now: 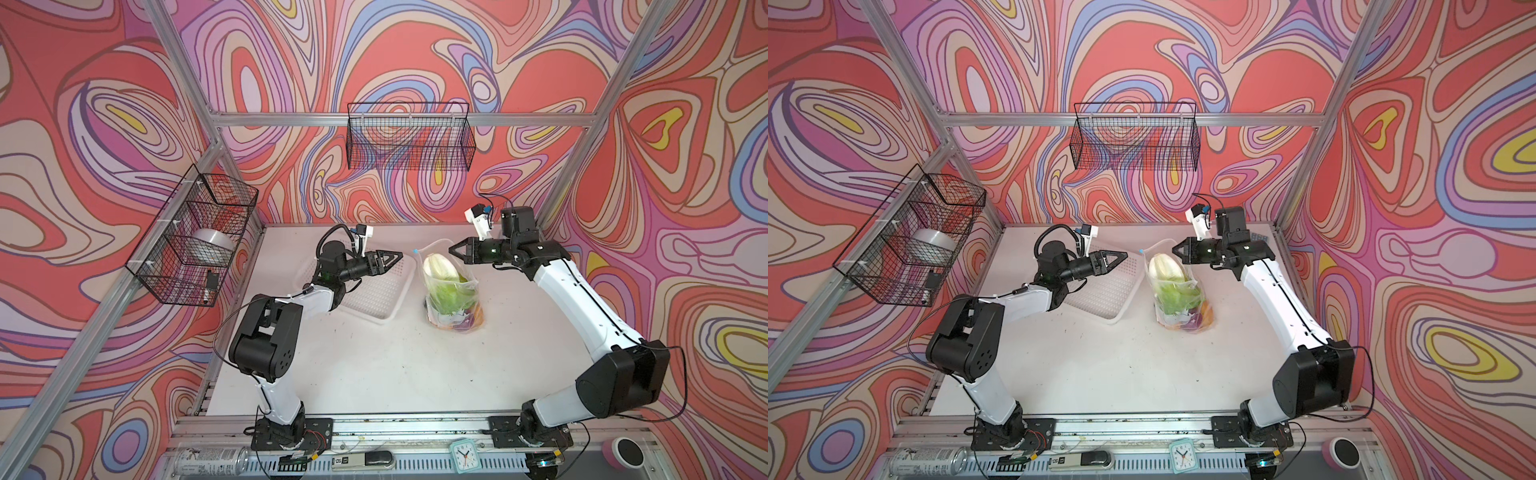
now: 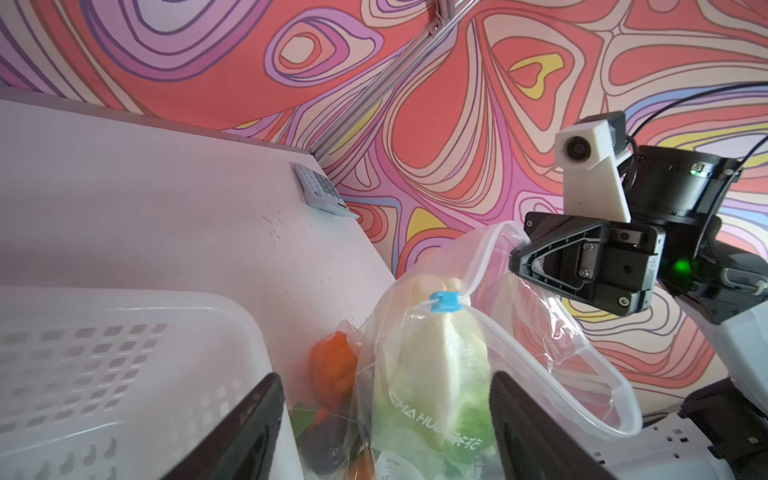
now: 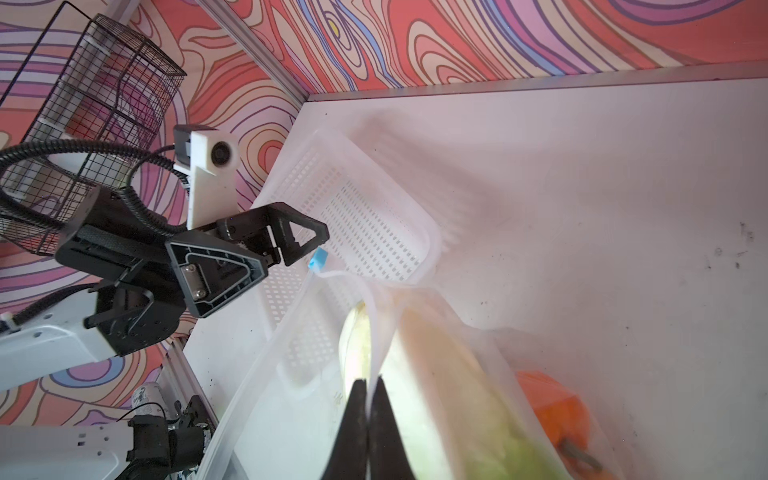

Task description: Place the food in the zip-top bag and seal the zipper

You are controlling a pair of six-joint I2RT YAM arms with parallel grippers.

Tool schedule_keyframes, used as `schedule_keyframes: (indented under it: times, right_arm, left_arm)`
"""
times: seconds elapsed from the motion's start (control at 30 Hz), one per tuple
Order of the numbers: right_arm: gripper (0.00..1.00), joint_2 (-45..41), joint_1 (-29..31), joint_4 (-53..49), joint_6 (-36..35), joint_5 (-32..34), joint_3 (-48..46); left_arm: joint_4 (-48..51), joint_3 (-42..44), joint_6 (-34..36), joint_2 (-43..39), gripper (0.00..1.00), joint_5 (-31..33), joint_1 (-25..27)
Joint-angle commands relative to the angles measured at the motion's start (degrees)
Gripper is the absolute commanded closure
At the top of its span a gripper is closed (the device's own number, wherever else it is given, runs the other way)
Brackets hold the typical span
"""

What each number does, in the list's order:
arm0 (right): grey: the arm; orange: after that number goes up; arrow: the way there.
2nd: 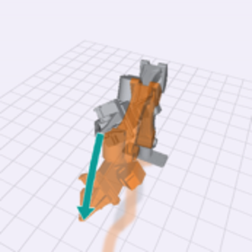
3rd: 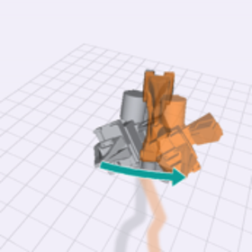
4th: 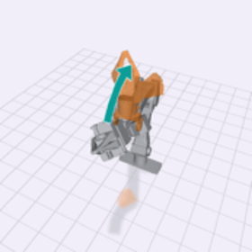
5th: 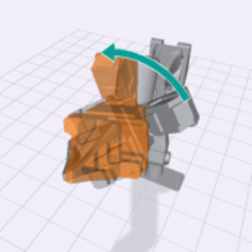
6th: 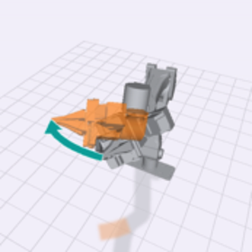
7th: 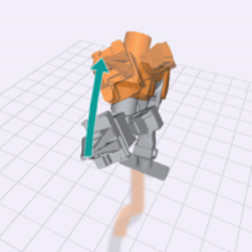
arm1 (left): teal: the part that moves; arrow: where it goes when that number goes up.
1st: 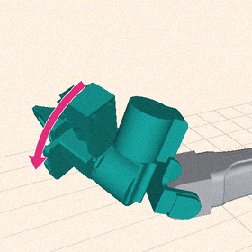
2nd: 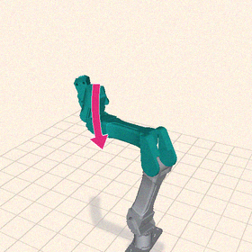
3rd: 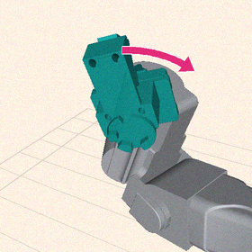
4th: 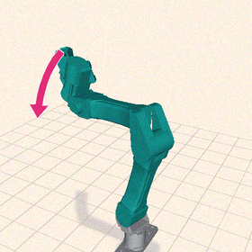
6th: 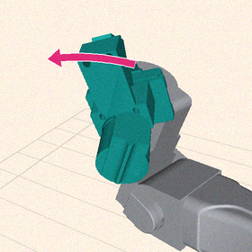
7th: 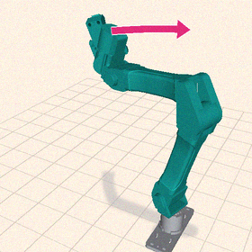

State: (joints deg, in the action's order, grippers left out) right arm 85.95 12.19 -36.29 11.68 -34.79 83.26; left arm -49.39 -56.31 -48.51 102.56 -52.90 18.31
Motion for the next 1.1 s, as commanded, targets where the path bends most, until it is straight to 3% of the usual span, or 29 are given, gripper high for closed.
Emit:
schedule_keyframes:
  times: [0.0, 0.1, 0.27, 0.43, 0.53, 0.63, 0.8, 1.03, 1.07]
  right_arm:
    - [1.0, -0.2, -0.3, 1.5, 0.2, -2.0, 0.7]
    - [1.0, -0.1, -0.8, 2.0, 0.5, -2.5, 0.7]
    - [1.0, 0.2, -0.8, 2.2, 0.9, -3.4, 0.6]
    - [1.0, 0.4, -0.9, 3.4, 1.7, -4.4, 0.0]
    - [1.0, 0.3, -0.9, 3.6, 1.8, -4.5, -0.1]
    - [1.0, 0.0, -1.1, 3.6, 1.7, -4.4, -0.4]
    - [1.0, -0.7, -2.1, 4.7, 2.5, -3.4, -1.1]
    - [1.0, -0.3, -2.8, 6.4, 3.7, -5.3, 0.1]
    - [0.9, 0.0, -2.8, 5.9, 3.5, -5.3, 0.3]
  left_arm:
    - [-4.1, -3.1, -0.1, 1.8, 0.19, -3.6, 3.2]
    - [-0.3, -5.3, 3.4, 3.7, 0.19, -3.2, 5.4]
    - [-4.2, -7.8, 0.3, 6.4, 0.21, -2.7, 5.8]
    - [-4.5, -11.5, -0.7, 8.1, 0.38, -2.6, 6.6]
    - [-5.3, -13.4, -1.8, 9.4, 0.6, -2.5, 6.8]
    - [-7.5, -13.9, -4.4, 10.0, 0.99, -2.9, 6.8]
    - [-7.6, -11.2, -5.4, 6.8, 1.0, -2.9, 6.8]
    - [0.3, -8.3, -4.0, -5.6, 1.0, -0.6, 7.5]
    - [4.1, -8.7, -2.0, -7.6, 1.0, -0.1, 7.7]
